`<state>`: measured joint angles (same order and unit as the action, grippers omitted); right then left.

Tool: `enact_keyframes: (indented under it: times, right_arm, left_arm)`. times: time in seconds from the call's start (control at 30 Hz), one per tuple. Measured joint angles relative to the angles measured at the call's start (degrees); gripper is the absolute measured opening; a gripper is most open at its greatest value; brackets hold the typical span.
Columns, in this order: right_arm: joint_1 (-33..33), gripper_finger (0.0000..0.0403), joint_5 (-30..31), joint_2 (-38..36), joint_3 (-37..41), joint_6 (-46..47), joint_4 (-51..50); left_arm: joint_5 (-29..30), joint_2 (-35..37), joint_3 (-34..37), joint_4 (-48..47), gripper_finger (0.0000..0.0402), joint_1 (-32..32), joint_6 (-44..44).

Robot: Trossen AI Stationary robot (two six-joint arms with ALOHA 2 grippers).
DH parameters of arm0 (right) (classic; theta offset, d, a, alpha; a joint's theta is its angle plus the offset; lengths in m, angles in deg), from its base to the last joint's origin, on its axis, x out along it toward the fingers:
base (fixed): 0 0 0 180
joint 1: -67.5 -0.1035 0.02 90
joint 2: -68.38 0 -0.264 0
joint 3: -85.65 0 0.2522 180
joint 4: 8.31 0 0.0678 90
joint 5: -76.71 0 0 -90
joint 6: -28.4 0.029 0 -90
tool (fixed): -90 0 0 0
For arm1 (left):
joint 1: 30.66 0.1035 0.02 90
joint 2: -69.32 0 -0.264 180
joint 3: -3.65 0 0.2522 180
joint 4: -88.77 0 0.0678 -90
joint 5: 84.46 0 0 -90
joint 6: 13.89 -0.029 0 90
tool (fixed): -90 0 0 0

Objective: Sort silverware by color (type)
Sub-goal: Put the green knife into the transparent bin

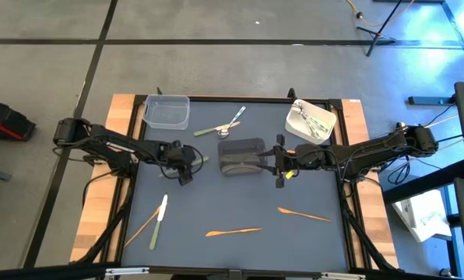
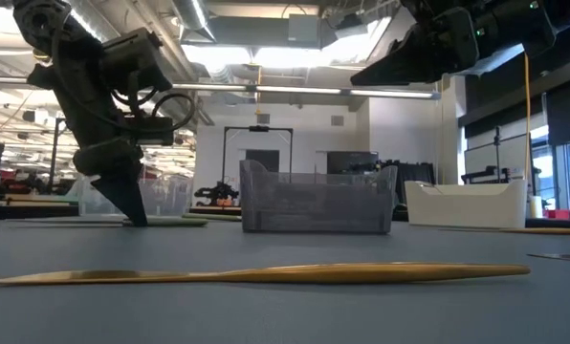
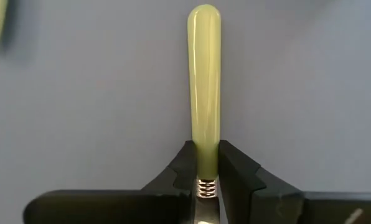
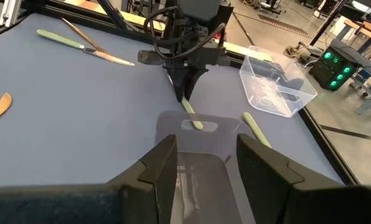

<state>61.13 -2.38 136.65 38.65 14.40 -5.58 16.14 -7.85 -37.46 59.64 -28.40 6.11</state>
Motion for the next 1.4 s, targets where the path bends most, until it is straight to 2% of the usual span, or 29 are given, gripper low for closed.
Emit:
enact_keyframes:
  times: [0.3,0.53,1.17,1.4]
  right_arm:
    - [0.0,0.0154,0.0,0.0,0.0,0.0,0.0]
    - [0.0,0.0154,0.0,0.0,0.0,0.1,-0.1]
    - [0.0,0.0154,0.0,0.0,0.0,0.2,0.0]
    - [0.0,0.0154,0.0,0.0,0.0,0.2,0.0]
  left_arm:
    - [3.6,-0.1,-6.8,-8.7,0.0033,-2.0,-2.5]
    - [7.2,0.0,-11.2,-13.7,0.0013,-2.9,-3.6]
    - [1.5,-0.2,-5.8,-6.7,0.0012,0.8,-3.2]
    - [-2.0,1.8,-6.3,-9.1,0.0062,0.8,-2.1]
